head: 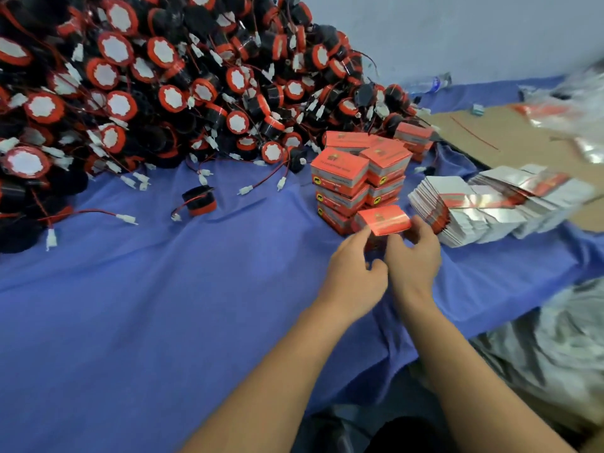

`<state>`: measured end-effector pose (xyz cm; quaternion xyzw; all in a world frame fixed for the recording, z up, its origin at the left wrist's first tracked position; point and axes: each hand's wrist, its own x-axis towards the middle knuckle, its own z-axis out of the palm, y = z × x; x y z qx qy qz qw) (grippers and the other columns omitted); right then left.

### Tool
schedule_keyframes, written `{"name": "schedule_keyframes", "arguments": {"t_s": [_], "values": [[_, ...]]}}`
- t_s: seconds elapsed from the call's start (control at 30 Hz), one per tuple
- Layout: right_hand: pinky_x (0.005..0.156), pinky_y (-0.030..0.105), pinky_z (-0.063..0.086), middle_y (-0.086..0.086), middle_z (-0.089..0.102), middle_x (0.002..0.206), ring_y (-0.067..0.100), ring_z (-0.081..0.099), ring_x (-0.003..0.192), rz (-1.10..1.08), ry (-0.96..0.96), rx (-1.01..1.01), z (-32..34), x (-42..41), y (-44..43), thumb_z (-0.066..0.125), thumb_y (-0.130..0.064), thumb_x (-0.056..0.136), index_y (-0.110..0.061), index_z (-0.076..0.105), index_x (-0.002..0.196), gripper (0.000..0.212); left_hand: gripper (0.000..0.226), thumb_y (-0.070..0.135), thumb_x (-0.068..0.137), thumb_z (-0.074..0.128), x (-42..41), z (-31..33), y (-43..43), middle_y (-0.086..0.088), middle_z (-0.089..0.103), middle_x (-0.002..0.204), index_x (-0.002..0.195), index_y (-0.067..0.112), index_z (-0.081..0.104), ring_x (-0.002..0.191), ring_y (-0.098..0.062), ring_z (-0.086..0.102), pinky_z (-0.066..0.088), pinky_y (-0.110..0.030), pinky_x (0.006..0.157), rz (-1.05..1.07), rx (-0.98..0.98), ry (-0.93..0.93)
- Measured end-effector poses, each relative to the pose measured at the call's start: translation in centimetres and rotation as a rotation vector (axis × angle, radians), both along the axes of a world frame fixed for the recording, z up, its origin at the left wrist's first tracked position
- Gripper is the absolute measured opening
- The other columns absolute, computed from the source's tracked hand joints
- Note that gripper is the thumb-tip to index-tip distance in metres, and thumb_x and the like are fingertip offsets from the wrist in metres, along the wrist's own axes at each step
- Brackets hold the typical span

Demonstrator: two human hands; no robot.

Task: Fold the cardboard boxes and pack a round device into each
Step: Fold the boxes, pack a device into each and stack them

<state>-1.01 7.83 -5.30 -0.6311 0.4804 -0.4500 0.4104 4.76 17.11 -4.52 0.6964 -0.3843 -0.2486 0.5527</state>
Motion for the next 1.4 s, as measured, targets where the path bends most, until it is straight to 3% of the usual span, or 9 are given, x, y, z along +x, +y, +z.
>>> {"name": "schedule_keyframes", "arguments": {"t_s": [0.13, 0.33, 0.53, 0.77, 0.87, 0.97, 1.07, 1.2, 1.4], "values": [[0.104, 0.04, 0.048, 0.01, 0.064, 0.135, 0.024, 0.061, 0.121, 0.145, 0.16, 0.063, -0.9, 0.0, -2.2, 0.054, 0.0, 0.082, -0.01, 0.053, 0.143, 0.062, 0.074, 0.005, 0.092, 0.049, 0.3, -1.4, -2.4, 0.01, 0.058, 0.136, 0.158, 0.034, 0.034, 0.105, 0.005, 0.055, 0.039, 0.001, 0.079, -0.065, 0.129, 0.052], [0.067, -0.004, 0.037, -0.02, 0.061, 0.102, -0.029, 0.052, 0.077, 0.159, 0.135, 0.045, -2.3, -0.7, -2.7, 0.054, 0.004, 0.083, -0.019, 0.028, 0.162, 0.086, 0.075, -0.002, 0.093, 0.049, -0.8, -2.6, -2.8, 0.003, 0.055, 0.149, 0.16, 0.028, 0.033, 0.131, -0.015, 0.055, 0.044, -0.015, 0.099, 0.055, 0.052, 0.037], [0.085, 0.005, 0.044, -0.01, 0.062, 0.129, 0.002, 0.06, 0.114, 0.02, -0.101, -0.013, -1.2, -1.8, -2.9, 0.055, 0.003, 0.09, -0.018, 0.055, 0.146, 0.06, 0.047, -0.001, 0.091, 0.042, -4.6, 0.0, -4.7, -0.006, 0.06, 0.129, 0.132, 0.008, 0.063, 0.118, -0.012, 0.059, 0.043, -0.012, 0.101, 0.173, -0.26, -0.156], [0.097, 0.025, 0.031, 0.019, 0.054, 0.131, 0.038, 0.047, 0.123, -0.291, 0.207, -0.213, 0.8, -5.7, -8.5, 0.061, -0.007, 0.093, -0.01, 0.064, 0.133, 0.041, 0.04, -0.004, 0.098, 0.046, -6.0, 2.4, -11.5, -0.018, 0.061, 0.136, 0.134, 0.002, 0.062, 0.128, -0.028, 0.053, 0.037, -0.028, 0.11, -0.171, -0.035, -0.182], [0.098, 0.032, 0.031, 0.023, 0.048, 0.138, 0.038, 0.042, 0.126, -0.157, 0.395, -0.133, -0.3, -6.8, -10.2, 0.064, -0.008, 0.095, -0.008, 0.062, 0.137, 0.043, 0.043, -0.008, 0.09, 0.049, -5.7, 2.3, -14.5, -0.017, 0.058, 0.136, 0.131, 0.001, 0.061, 0.129, -0.032, 0.05, 0.037, -0.034, 0.111, -0.256, 0.103, -0.349], [0.091, 0.028, 0.036, 0.004, 0.055, 0.12, 0.024, 0.047, 0.118, -0.126, 0.254, -0.105, -1.7, -6.6, -10.9, 0.067, -0.011, 0.094, -0.013, 0.069, 0.115, 0.021, 0.048, -0.005, 0.087, 0.048, -5.0, 1.6, -16.5, -0.014, 0.047, 0.14, 0.134, 0.002, 0.055, 0.131, -0.035, 0.044, 0.036, -0.04, 0.112, -0.387, 0.304, -0.504], [0.087, 0.022, 0.041, -0.019, 0.048, 0.094, -0.009, 0.044, 0.101, -0.238, 0.175, -0.088, -1.3, -6.1, -10.9, 0.062, -0.03, 0.099, -0.02, 0.065, 0.097, 0.011, 0.042, -0.004, 0.087, 0.05, -4.9, 1.1, -16.9, -0.014, 0.055, 0.133, 0.126, 0.002, 0.063, 0.123, -0.034, 0.052, 0.043, -0.039, 0.107, -0.327, 0.257, -0.419], [0.095, 0.051, 0.047, 0.012, 0.059, 0.116, 0.034, 0.052, 0.112, -0.157, 0.229, -0.223, -2.4, -6.3, -10.2, 0.069, -0.004, 0.084, -0.014, 0.072, 0.101, 0.02, 0.033, 0.004, 0.095, 0.055, -4.8, 0.8, -16.9, -0.005, 0.068, 0.122, 0.125, 0.012, 0.066, 0.115, -0.022, 0.063, 0.051, -0.034, 0.1, -0.018, 0.091, 0.036], [0.091, 0.043, 0.042, 0.008, 0.06, 0.104, 0.027, 0.047, 0.103, -0.23, 0.252, -0.419, -2.6, -5.9, -9.6, 0.069, -0.012, 0.088, -0.006, 0.065, 0.077, 0.013, 0.021, 0.018, 0.094, 0.073, -3.9, 0.5, -18.0, -0.002, 0.071, 0.1, 0.113, 0.012, 0.065, 0.102, -0.023, 0.071, 0.057, -0.043, 0.096, 0.146, 0.046, 0.383]]}}
